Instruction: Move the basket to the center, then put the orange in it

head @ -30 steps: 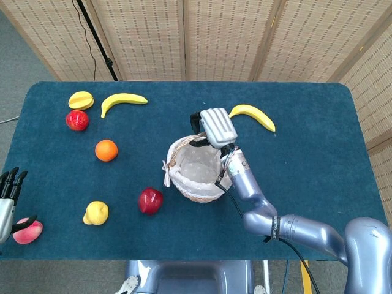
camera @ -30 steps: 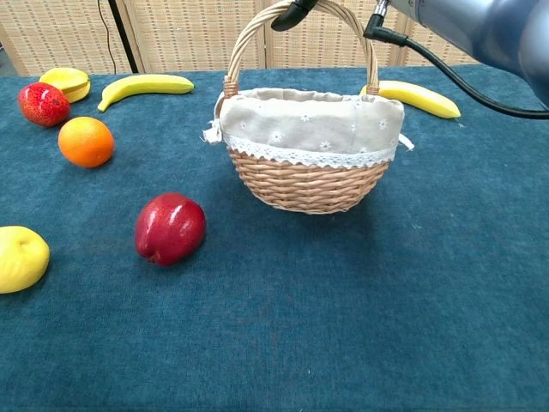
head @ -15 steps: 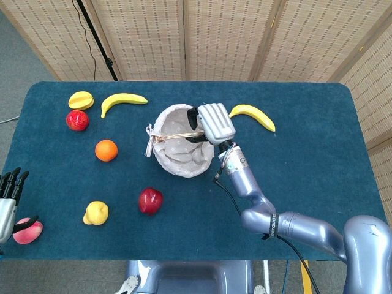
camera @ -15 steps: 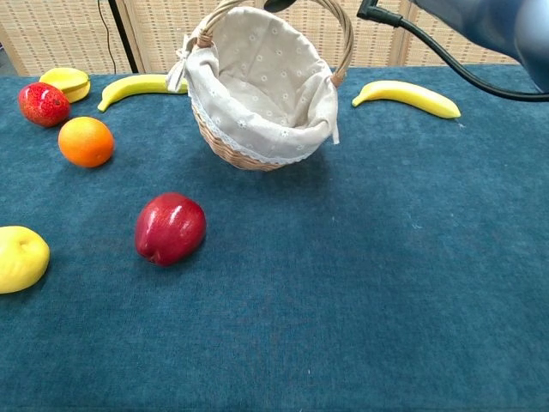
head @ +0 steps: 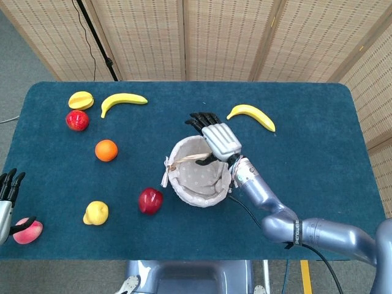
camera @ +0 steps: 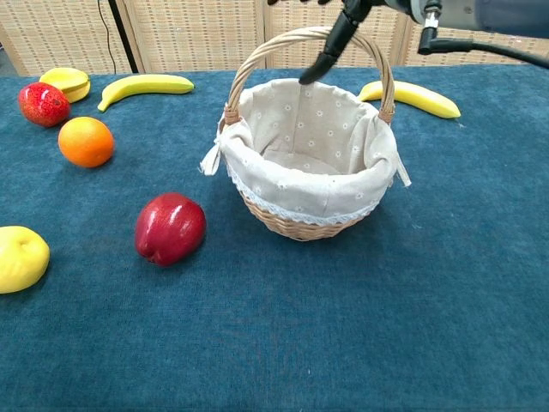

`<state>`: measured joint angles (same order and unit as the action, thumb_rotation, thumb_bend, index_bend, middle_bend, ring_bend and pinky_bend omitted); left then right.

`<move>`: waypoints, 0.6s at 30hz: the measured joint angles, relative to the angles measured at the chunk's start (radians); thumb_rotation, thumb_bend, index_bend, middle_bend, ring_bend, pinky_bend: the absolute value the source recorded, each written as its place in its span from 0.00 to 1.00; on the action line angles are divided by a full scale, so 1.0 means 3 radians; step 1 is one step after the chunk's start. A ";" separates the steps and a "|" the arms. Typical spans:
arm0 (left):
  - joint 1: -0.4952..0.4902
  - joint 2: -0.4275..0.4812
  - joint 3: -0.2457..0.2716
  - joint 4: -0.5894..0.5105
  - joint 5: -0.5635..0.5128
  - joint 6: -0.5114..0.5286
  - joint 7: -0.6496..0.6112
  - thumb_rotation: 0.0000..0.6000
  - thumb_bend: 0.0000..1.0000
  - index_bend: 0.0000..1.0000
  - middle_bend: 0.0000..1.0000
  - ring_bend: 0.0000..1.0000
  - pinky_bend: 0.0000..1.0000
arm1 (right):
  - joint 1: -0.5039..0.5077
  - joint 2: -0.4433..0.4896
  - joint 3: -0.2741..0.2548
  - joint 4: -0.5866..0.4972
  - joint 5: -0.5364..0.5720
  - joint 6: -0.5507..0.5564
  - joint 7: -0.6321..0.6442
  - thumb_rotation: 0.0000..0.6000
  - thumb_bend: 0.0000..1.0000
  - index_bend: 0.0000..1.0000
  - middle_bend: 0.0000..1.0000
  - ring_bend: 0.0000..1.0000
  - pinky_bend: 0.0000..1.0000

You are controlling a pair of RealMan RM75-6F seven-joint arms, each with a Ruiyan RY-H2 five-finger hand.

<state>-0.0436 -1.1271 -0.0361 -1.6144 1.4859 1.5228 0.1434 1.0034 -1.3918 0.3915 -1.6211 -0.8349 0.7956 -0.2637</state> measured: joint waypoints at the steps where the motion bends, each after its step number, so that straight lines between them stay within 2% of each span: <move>1: -0.0002 -0.0002 0.0000 -0.0001 0.0001 -0.0002 -0.0002 1.00 0.08 0.00 0.00 0.00 0.00 | 0.0012 0.0076 -0.0026 -0.0057 0.0083 -0.0068 -0.0031 1.00 0.00 0.10 0.03 0.00 0.00; 8: -0.0016 -0.0024 0.0003 -0.0005 0.0011 -0.0021 0.0002 1.00 0.08 0.00 0.00 0.00 0.00 | 0.0156 0.0581 -0.0247 -0.0429 0.0586 -0.0546 -0.0157 1.00 0.00 0.09 0.02 0.00 0.00; 14: -0.0011 -0.0035 0.0009 -0.0002 0.0019 -0.0011 0.0017 1.00 0.08 0.00 0.00 0.00 0.00 | 0.0270 0.0937 -0.0407 -0.0639 0.0729 -0.0904 -0.0114 1.00 0.00 0.09 0.02 0.00 0.00; 18: -0.0009 -0.0045 0.0012 -0.0005 0.0025 -0.0005 0.0022 1.00 0.08 0.00 0.00 0.00 0.00 | 0.0254 0.1149 -0.0438 -0.0812 0.0668 -0.0949 -0.0044 1.00 0.00 0.10 0.02 0.00 0.00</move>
<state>-0.0462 -1.1407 -0.0323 -1.6158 1.4933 1.5213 0.1499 1.0796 -1.0471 0.2600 -1.8648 -0.6344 0.5110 -0.2768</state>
